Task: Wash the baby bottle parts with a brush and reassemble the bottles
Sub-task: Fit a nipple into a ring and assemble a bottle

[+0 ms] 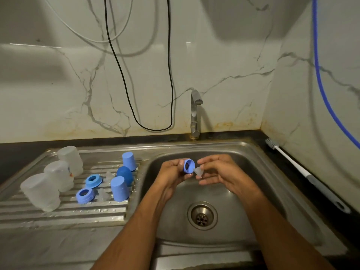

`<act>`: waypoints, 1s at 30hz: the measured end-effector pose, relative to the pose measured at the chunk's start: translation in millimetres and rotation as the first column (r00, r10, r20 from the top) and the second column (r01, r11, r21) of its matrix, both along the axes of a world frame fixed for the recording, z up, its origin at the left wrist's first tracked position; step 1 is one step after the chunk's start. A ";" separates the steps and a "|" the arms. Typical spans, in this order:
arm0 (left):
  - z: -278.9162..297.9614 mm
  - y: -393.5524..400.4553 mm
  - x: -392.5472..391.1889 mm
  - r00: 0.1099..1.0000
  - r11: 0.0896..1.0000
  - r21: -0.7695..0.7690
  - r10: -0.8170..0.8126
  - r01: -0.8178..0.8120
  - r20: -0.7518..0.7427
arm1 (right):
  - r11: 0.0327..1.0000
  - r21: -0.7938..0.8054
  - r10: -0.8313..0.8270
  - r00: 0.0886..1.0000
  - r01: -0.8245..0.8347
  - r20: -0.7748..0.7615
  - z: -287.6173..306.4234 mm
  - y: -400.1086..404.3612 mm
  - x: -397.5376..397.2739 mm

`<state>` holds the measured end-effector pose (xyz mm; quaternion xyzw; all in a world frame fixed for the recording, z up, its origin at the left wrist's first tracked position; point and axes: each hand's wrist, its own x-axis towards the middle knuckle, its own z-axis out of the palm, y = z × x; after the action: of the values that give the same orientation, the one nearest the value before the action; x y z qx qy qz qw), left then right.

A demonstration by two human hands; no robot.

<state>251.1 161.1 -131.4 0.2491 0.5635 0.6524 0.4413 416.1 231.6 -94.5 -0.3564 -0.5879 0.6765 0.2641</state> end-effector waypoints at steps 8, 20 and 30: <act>0.4 4.1 4.4 0.998 0.997 0.070 -0.017 0.021 -0.057 | 0.993 0.016 -0.117 0.993 0.118 -0.033 -9.4 4.8 -9.2; -4.2 -5.7 17.7 0.965 0.990 0.115 -0.052 0.084 -0.256 | 0.968 0.156 -0.222 0.963 0.198 0.152 -20.7 -3.8 -12.6; -8.7 -2.2 22.7 0.971 0.996 0.087 -0.004 0.025 -0.238 | 0.979 -0.067 -0.190 0.981 0.193 0.040 -14.0 -7.2 -10.1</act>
<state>273.8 159.0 -140.1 0.3491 0.5805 0.6394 0.3638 406.0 224.4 -108.5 -0.4315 -0.5310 0.6621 0.3056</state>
